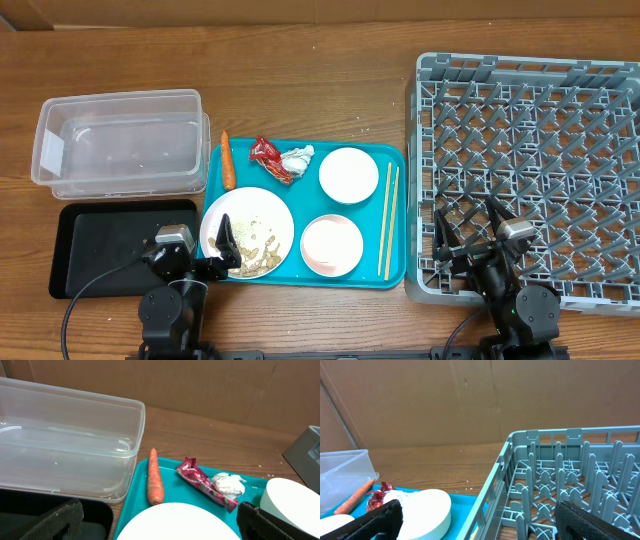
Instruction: Sort waste into correct bins and load items into the dishwasher
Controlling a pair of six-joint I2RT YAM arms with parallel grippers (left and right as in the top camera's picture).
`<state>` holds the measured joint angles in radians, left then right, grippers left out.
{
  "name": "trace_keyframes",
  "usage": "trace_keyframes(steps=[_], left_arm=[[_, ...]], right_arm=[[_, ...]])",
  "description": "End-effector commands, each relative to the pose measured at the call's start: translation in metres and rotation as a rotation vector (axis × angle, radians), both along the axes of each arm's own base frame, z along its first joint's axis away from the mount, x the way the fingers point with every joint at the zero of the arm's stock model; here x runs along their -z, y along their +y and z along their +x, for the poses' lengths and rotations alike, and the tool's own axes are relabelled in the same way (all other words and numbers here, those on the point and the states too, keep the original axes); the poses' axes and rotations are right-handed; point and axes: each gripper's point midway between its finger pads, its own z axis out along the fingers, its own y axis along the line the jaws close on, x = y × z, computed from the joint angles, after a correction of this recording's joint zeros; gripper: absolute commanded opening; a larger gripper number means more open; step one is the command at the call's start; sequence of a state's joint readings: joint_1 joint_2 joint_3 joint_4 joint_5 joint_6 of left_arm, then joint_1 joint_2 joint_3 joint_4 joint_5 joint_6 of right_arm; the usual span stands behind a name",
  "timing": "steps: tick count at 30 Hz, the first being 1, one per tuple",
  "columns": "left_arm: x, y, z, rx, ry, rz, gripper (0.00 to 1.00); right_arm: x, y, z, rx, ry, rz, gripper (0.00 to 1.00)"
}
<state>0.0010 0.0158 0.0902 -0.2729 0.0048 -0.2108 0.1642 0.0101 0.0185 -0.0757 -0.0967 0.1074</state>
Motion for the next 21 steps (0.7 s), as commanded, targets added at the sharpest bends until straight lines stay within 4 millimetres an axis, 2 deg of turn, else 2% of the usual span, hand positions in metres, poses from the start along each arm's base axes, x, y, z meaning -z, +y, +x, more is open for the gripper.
trace_keyframes(steps=[1,21], left_arm=[[0.0005,0.0010,0.0002,-0.006,-0.007,-0.014,1.00],[-0.0006,0.0032,0.0004,-0.018,-0.012,-0.009,1.00]], right_arm=[[0.0028,-0.0016,0.0006,0.009,-0.001,-0.003,1.00],[0.0017,-0.0015,0.0006,0.008,-0.005,-0.003,1.00]])
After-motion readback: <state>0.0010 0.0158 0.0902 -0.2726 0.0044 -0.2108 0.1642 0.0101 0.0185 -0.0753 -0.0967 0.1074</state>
